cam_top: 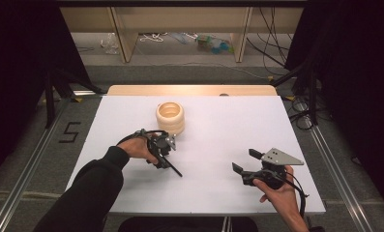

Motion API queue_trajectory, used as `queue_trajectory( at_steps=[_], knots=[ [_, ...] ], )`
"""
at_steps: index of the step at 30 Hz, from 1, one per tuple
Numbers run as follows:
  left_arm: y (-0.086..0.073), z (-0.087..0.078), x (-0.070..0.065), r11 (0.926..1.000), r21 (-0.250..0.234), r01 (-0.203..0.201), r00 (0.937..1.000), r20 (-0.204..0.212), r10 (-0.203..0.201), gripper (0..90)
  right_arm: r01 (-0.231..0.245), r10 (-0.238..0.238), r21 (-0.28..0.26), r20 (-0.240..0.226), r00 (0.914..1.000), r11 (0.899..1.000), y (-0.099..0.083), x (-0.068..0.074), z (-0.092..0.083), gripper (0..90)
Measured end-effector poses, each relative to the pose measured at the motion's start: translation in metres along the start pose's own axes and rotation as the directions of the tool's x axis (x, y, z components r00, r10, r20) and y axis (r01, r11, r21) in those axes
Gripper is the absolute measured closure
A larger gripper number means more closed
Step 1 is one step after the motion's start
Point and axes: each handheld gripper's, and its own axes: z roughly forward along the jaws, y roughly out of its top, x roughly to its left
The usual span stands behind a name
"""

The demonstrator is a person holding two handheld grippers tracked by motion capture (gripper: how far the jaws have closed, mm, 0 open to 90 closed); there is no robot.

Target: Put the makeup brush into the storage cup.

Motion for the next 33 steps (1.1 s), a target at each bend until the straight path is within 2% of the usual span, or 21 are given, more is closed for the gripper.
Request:
queue_trajectory(
  at_steps=[4,5,8,9,11,13,14,17,20,21,27,30,31,33],
  knots=[
    [0.0006,-0.0007,-0.0009,0.9999,0.008,0.009,0.9997,0.021,-0.009,57.5,-0.002,0.002,0.011,0.004,1.0000,1.000,0.0002,0.0006,-0.0005,19.5],
    [0.0008,-0.0011,-0.0011,0.9999,0.010,0.012,0.9997,0.022,-0.012,58.5,-0.015,0.015,0.007,-0.003,0.9999,1.000,-0.0001,0.0015,0.0001,19.5],
    [0.0003,-0.0012,-0.0016,0.9999,0.009,0.009,0.9997,0.023,-0.009,60.6,-0.007,0.006,0.025,0.001,1.0000,1.000,0.0004,0.0008,-0.0012,19.5],
    [-0.0001,-0.0014,-0.0016,0.9999,0.011,0.012,0.9996,0.026,-0.012,61.5,-0.015,0.015,0.013,-0.006,0.9999,1.000,-0.0001,0.0012,-0.0001,19.5],
    [-0.0014,-0.0024,-0.0007,0.9997,0.019,0.016,0.9996,0.025,-0.016,63.1,0.002,-0.002,-0.002,0.002,1.0000,1.000,-0.0002,0.0002,0.0005,19.5],
    [-0.0032,-0.0030,0.0000,0.9993,0.025,0.026,0.9993,0.025,-0.027,64.2,0.002,-0.002,0.002,0.000,1.0000,1.000,-0.0001,0.0000,0.0003,19.5],
    [-0.0039,-0.0030,0.0001,0.9993,0.026,0.028,0.9993,0.022,-0.029,64.7,-0.014,0.015,0.015,-0.007,0.9999,1.000,-0.0001,0.0012,-0.0001,19.5],
    [-0.0040,-0.0033,-0.0004,0.9990,0.033,0.031,0.9992,0.022,-0.032,66.4,-0.012,0.012,0.029,-0.002,0.9999,1.000,0.0004,0.0013,-0.0013,19.5],
    [-0.0044,-0.0038,-0.0006,0.9987,0.040,0.032,0.9992,0.023,-0.033,66.7,-0.014,0.014,0.009,-0.003,0.9999,1.000,-0.0002,0.0015,0.0002,19.5],
    [-0.0046,-0.0042,-0.0004,0.9986,0.045,0.029,0.9993,0.021,-0.030,66.6,-0.012,0.012,0.028,-0.002,0.9999,1.000,0.0004,0.0013,-0.0013,19.5],
    [-0.0055,-0.0046,-0.0008,0.9980,0.051,0.037,0.9988,0.029,-0.038,69.9,-0.015,0.015,0.010,-0.005,0.9999,1.000,-0.0002,0.0013,0.0002,19.5],
    [-0.0049,-0.0045,-0.0015,0.9977,0.056,0.037,0.9988,0.029,-0.039,70.7,-0.012,0.012,0.030,-0.003,0.9999,0.999,0.0004,0.0014,-0.0012,19.5],
    [-0.0047,-0.0046,-0.0017,0.9976,0.057,0.039,0.9988,0.029,-0.041,71.3,-0.014,0.014,0.006,-0.006,0.9999,1.000,-0.0003,0.0016,0.0006,19.5],
    [-0.0045,-0.0045,-0.0018,0.9974,0.060,0.040,0.9987,0.029,-0.042,72.1,-0.021,0.021,-0.005,-0.019,0.9996,1.000,-0.0008,0.0018,0.0021,19.5]
  ],
)
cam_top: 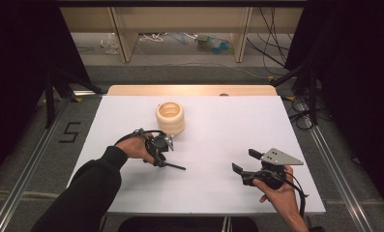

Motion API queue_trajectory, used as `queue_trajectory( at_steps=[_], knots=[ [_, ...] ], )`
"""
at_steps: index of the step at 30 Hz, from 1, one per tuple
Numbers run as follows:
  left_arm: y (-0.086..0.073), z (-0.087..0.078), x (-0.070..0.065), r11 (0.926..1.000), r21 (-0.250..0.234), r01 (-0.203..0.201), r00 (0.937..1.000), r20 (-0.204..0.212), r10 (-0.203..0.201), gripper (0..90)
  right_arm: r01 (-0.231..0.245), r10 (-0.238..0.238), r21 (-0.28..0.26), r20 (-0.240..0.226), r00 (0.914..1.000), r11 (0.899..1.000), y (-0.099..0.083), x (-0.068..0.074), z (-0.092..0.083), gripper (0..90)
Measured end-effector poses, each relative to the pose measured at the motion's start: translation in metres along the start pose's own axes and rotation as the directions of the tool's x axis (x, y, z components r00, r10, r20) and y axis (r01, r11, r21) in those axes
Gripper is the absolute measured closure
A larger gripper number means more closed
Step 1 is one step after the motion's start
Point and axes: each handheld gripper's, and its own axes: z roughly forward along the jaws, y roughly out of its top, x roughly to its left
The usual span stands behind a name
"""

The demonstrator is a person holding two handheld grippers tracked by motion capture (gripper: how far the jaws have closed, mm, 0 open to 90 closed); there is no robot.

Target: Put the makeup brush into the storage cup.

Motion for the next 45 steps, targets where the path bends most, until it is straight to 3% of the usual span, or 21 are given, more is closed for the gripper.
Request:
queue_trajectory(
  at_steps=[9,10,17,23,40,41,45],
  knots=[
    [0.004,0.001,-0.003,0.9996,0.022,0.019,0.9998,-0.008,-0.019,75.8,-0.001,0.001,0.005,0.002,1.0000,1.000,0.000,0.000,0.000,19.5],
    [0.004,0.001,-0.003,0.9994,0.027,0.021,0.9998,-0.008,-0.021,76.9,0.022,-0.022,0.004,0.017,0.9996,1.000,0.000,-0.001,-0.001,19.5],
    [0.006,0.001,-0.003,0.9986,0.033,0.042,0.9991,-0.003,-0.042,83.3,0.002,-0.002,0.004,-0.001,1.0000,1.000,0.000,0.000,0.000,19.5],
    [0.006,0.001,-0.005,0.9988,0.040,0.027,0.9996,-0.011,-0.026,83.5,0.022,-0.022,0.007,0.017,0.9996,1.000,0.000,-0.001,-0.001,19.5],
    [0.016,-0.014,-0.010,0.9977,-0.053,0.041,0.9987,0.033,-0.039,83.6,0.006,-0.006,0.005,-0.005,1.0000,1.000,0.000,0.001,0.001,19.6],
    [0.017,-0.015,-0.010,0.9976,-0.056,0.040,0.9988,0.031,-0.038,83.6,0.015,-0.016,0.042,0.009,0.9998,0.999,0.001,0.001,-0.003,19.6],
    [0.022,-0.019,-0.015,0.9974,-0.054,0.046,0.9981,0.043,-0.044,83.6,0.025,-0.025,0.013,-0.008,0.9997,1.000,0.000,0.002,0.000,19.9]
  ],
)
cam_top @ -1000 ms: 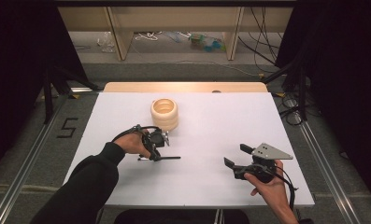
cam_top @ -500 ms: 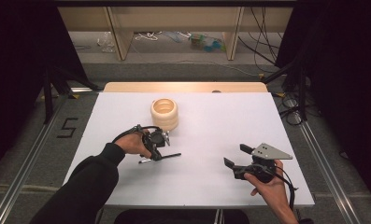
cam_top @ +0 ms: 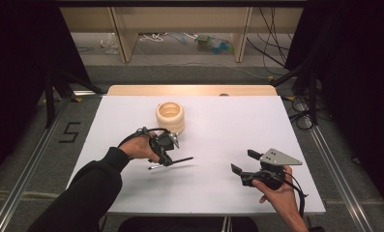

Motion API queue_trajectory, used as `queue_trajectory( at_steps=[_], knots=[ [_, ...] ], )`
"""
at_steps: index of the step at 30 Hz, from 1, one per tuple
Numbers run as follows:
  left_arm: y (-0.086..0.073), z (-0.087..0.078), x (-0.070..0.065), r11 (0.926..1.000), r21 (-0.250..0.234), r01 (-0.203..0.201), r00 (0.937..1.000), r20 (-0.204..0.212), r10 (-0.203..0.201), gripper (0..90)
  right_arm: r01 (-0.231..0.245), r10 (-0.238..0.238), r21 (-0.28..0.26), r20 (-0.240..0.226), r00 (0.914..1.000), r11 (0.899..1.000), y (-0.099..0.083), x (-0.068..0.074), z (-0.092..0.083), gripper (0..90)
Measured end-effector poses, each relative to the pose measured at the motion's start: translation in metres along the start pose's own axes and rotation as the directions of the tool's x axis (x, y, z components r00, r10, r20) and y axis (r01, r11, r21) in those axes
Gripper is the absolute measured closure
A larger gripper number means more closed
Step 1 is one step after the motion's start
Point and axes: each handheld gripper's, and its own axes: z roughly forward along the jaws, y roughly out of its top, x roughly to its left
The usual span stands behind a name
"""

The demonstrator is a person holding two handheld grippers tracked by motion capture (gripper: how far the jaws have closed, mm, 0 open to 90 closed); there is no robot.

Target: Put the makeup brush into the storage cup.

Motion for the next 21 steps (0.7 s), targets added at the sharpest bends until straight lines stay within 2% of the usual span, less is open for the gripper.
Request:
queue_trajectory(
  at_steps=[1,2,3,5,6,8,9,11,12,14,15,18,20,21],
  knots=[
    [0.001,-0.001,-0.002,1.0000,-0.004,0.006,0.9999,0.009,-0.006,83.6,-0.011,0.011,0.008,-0.009,0.9999,1.000,0.000,0.001,0.000,19.8],
    [0.003,-0.002,-0.004,0.9999,-0.010,0.011,0.9999,0.011,-0.011,83.6,0.000,0.000,0.023,-0.006,1.0000,1.000,0.000,0.002,-0.001,19.7],
    [0.005,-0.003,-0.005,0.9999,-0.009,0.008,0.9999,0.013,-0.008,83.6,0.020,-0.020,0.012,-0.008,0.9998,1.000,0.001,0.003,0.000,19.5],
    [0.008,-0.005,-0.008,0.9997,-0.021,0.009,0.9998,0.018,-0.009,83.6,0.019,-0.019,0.014,-0.020,0.9996,1.000,0.002,0.007,0.000,18.8],
    [0.010,-0.007,-0.009,0.9997,-0.023,0.006,0.9998,0.018,-0.006,83.6,0.046,-0.046,0.001,-0.018,0.9988,0.999,0.002,0.008,0.001,18.4],
    [0.013,-0.009,-0.012,0.9997,-0.025,0.004,0.9998,0.018,-0.003,83.6,0.070,-0.070,0.006,-0.020,0.9974,0.998,0.004,0.012,0.000,16.6],
    [0.014,-0.010,-0.014,0.9995,-0.030,0.009,0.9997,0.021,-0.009,83.6,0.079,-0.080,-0.023,-0.021,0.9966,0.997,0.004,0.014,0.002,15.6],
    [0.015,-0.011,-0.017,0.9992,-0.036,0.017,0.9995,0.026,-0.016,83.6,0.100,-0.100,-0.015,-0.022,0.9947,0.995,0.006,0.018,0.000,15.6],
    [0.016,-0.011,-0.018,0.9992,-0.036,0.015,0.9996,0.024,-0.014,83.6,0.111,-0.112,-0.037,-0.023,0.9934,0.993,0.007,0.020,0.001,15.6],
    [0.018,-0.011,-0.019,0.9995,-0.032,0.006,0.9996,0.029,-0.005,83.6,0.146,-0.146,-0.030,-0.024,0.9889,0.989,0.008,0.026,0.003,15.6],
    [0.018,-0.012,-0.021,0.9992,-0.037,0.012,0.9995,0.031,-0.011,83.6,0.170,-0.171,-0.030,-0.025,0.9850,0.985,0.008,0.029,0.004,15.6],
    [0.023,-0.013,-0.026,0.9994,-0.033,-0.005,0.9995,0.030,0.006,83.6,0.253,-0.254,-0.007,-0.033,0.9667,0.967,0.009,0.041,0.009,15.7],
    [0.026,-0.014,-0.029,0.9994,-0.027,-0.020,0.9990,0.038,0.021,83.6,0.308,-0.307,0.005,-0.042,0.9508,0.952,0.008,0.049,0.015,15.8],
    [0.028,-0.014,-0.031,0.9993,-0.030,-0.023,0.9991,0.036,0.024,83.6,0.339,-0.338,0.015,-0.044,0.9400,0.941,0.009,0.053,0.017,15.8]
  ],
)
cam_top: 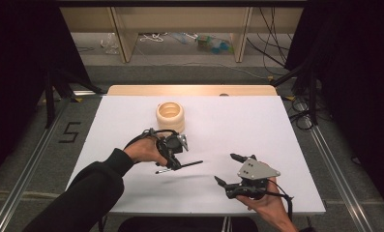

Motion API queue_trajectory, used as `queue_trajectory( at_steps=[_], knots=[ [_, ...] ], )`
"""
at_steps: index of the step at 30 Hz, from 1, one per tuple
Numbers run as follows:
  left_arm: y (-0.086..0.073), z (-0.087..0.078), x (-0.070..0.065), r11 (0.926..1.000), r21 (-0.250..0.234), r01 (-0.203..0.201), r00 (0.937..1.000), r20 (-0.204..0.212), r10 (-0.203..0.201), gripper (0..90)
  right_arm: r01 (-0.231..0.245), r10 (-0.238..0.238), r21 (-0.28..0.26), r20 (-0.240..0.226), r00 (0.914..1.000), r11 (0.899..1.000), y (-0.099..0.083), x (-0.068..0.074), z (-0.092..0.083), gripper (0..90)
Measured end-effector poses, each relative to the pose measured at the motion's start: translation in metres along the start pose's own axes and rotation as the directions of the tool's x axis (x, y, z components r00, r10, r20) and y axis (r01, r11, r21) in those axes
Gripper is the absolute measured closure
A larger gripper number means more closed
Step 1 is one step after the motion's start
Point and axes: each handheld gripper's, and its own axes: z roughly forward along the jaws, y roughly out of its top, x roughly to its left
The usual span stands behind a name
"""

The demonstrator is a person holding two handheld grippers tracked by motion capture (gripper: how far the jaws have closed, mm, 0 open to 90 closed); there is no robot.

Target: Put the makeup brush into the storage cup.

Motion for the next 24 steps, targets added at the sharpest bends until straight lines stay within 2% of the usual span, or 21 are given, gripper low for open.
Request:
queue_trajectory(
  at_steps=[2,8,9,14,18,21,24],
  knots=[
    [0.004,0.000,-0.004,1.0000,0.001,-0.005,1.0000,0.007,0.005,83.6,0.056,-0.056,0.009,-0.009,0.9984,0.998,0.003,0.007,0.004,16.2],
    [0.017,0.002,-0.016,0.9994,-0.005,-0.035,0.9990,0.029,0.035,83.6,0.137,-0.135,0.024,-0.046,0.9897,0.990,0.007,0.021,0.012,18.4],
    [0.019,0.002,-0.016,0.9989,0.006,-0.046,0.9984,0.032,0.046,83.5,0.153,-0.152,0.023,-0.042,0.9875,0.988,0.008,0.022,0.013,18.7],
    [0.023,0.002,-0.020,0.9992,-0.002,-0.039,0.9987,0.032,0.039,83.6,0.229,-0.227,0.040,-0.051,0.9725,0.973,0.010,0.029,0.017,20.7],
    [0.026,0.001,-0.023,0.9989,0.003,-0.047,0.9981,0.040,0.047,83.6,0.304,-0.302,0.056,-0.044,0.9522,0.951,0.011,0.033,0.021,23.5],
    [0.028,0.000,-0.026,0.9982,0.009,-0.060,0.9974,0.040,0.060,83.6,0.340,-0.336,0.059,-0.065,0.9395,0.939,0.011,0.035,0.024,26.2],
    [0.032,-0.001,-0.029,0.9975,0.014,-0.069,0.9967,0.042,0.069,83.6,0.400,-0.396,0.075,-0.058,0.9162,0.913,0.012,0.037,0.028,28.2]
  ],
)
